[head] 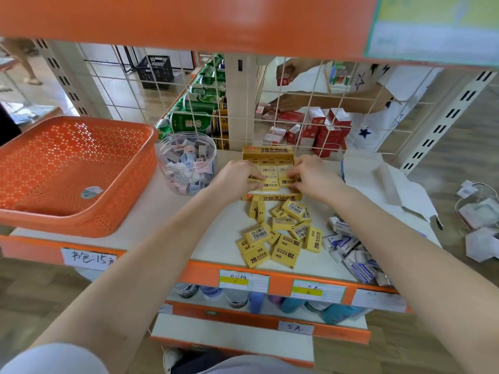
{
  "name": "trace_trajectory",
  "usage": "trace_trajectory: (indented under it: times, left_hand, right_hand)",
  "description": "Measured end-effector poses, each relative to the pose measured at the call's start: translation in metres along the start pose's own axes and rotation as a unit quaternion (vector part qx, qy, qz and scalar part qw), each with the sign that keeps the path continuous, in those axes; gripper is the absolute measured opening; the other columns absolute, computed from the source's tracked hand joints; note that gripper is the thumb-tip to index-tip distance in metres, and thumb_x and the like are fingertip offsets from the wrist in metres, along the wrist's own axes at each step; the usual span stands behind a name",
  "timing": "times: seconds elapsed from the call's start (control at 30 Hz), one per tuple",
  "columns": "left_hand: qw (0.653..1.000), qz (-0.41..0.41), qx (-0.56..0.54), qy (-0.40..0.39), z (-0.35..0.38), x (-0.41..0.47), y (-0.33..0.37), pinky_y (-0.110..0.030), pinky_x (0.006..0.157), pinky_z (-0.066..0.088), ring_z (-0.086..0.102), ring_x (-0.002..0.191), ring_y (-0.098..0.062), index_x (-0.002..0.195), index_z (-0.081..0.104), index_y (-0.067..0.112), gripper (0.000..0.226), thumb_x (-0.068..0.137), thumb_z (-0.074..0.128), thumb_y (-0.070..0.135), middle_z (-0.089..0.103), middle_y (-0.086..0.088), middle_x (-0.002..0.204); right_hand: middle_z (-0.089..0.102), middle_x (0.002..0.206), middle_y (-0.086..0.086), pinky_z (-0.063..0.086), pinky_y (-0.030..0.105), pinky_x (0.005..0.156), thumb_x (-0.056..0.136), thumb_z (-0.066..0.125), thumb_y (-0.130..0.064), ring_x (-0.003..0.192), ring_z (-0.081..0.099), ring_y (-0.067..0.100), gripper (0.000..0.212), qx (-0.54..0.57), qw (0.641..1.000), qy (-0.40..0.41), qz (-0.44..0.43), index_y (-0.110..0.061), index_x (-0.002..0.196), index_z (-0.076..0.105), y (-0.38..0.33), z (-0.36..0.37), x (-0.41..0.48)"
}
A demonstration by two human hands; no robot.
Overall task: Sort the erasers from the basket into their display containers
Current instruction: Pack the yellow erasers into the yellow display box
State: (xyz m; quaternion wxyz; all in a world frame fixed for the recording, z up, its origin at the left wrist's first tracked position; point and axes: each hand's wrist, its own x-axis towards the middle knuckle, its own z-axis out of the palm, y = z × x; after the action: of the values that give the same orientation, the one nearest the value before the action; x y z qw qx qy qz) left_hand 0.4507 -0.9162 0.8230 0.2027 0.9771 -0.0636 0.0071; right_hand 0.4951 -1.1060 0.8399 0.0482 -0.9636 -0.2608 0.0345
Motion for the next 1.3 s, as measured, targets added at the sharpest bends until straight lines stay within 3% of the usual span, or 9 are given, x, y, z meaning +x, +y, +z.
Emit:
trace_trajectory:
  times: [0.27, 0.53, 0.83, 1.03, 1.17, 1.23, 1.3]
  left_hand:
    - [1.0, 0.007, -0.006, 0.01, 0.004, 0.0, -0.004, -0.031, 0.105, 0.033, 0.048, 0.123, -0.019, 0.116, 0.069, 0.022, 0.029, 0.089, 0.064, 0.031, 0.057, -0.005, 0.131]
    - [0.999, 0.018, -0.011, 0.036, 0.008, -0.003, -0.005, -0.032, 0.107, 0.032, 0.048, 0.125, -0.019, 0.116, 0.068, 0.019, 0.028, 0.091, 0.061, 0.029, 0.057, -0.005, 0.132]
    - [0.999, 0.004, -0.029, 0.03, 0.009, -0.002, -0.004, -0.029, 0.102, 0.035, 0.052, 0.118, -0.019, 0.114, 0.069, 0.016, 0.027, 0.09, 0.063, 0.026, 0.06, -0.005, 0.126]
    - [1.0, 0.001, -0.005, 0.007, 0.004, -0.002, 0.001, -0.033, 0.103, 0.038, 0.052, 0.118, -0.02, 0.117, 0.066, 0.016, 0.028, 0.091, 0.061, 0.025, 0.059, -0.005, 0.126]
    - [0.999, 0.007, 0.016, -0.03, 0.0, -0.009, 0.006, -0.032, 0.109, 0.028, 0.044, 0.129, -0.02, 0.129, 0.058, 0.015, 0.034, 0.098, 0.05, 0.027, 0.05, -0.005, 0.14]
    - [0.999, 0.006, -0.015, -0.034, -0.003, -0.019, 0.008, -0.034, 0.111, 0.026, 0.039, 0.134, -0.02, 0.136, 0.05, 0.017, 0.039, 0.1, 0.043, 0.03, 0.04, -0.003, 0.148]
    - [0.999, 0.01, -0.052, 0.004, -0.008, -0.033, 0.01, -0.033, 0.108, 0.03, 0.041, 0.132, -0.018, 0.137, 0.049, 0.02, 0.04, 0.1, 0.041, 0.034, 0.04, 0.0, 0.148]
  right_hand:
    - [0.062, 0.106, 0.005, 0.047, 0.029, 0.075, 0.089, 0.06, -0.018, 0.089, 0.059, 0.02, 0.025, -0.019, 0.999, -0.044, 0.002, -0.015, 0.113, 0.067, -0.005, -0.002, -0.001]
    - [0.064, 0.106, 0.006, 0.047, 0.031, 0.08, 0.087, 0.063, -0.016, 0.095, 0.058, 0.021, 0.02, 0.025, 0.999, 0.018, 0.018, -0.013, 0.106, 0.069, -0.003, 0.005, -0.006]
    - [0.067, 0.1, 0.001, 0.054, 0.036, 0.076, 0.085, 0.066, -0.021, 0.09, 0.061, 0.02, 0.015, 0.018, 0.998, 0.014, 0.05, -0.019, 0.098, 0.072, -0.001, 0.007, -0.003]
    - [0.066, 0.106, 0.002, 0.048, 0.038, 0.09, 0.09, 0.061, -0.023, 0.106, 0.053, 0.022, 0.02, -0.001, 0.999, -0.025, 0.029, -0.019, 0.106, 0.071, -0.008, -0.006, -0.003]
    - [0.054, 0.125, 0.001, 0.036, 0.042, 0.103, 0.096, 0.047, -0.032, 0.118, 0.043, 0.025, 0.029, -0.034, 0.998, -0.056, 0.01, -0.022, 0.114, 0.067, -0.007, -0.003, -0.013]
    - [0.051, 0.134, 0.003, 0.033, 0.039, 0.107, 0.098, 0.043, -0.031, 0.122, 0.044, 0.024, 0.033, -0.003, 1.0, -0.028, 0.001, -0.02, 0.123, 0.061, -0.005, -0.003, -0.023]
    - [0.053, 0.133, 0.004, 0.036, 0.031, 0.1, 0.098, 0.044, -0.026, 0.118, 0.05, 0.02, 0.034, 0.068, 0.998, 0.005, -0.001, -0.016, 0.128, 0.057, -0.008, -0.011, -0.038]
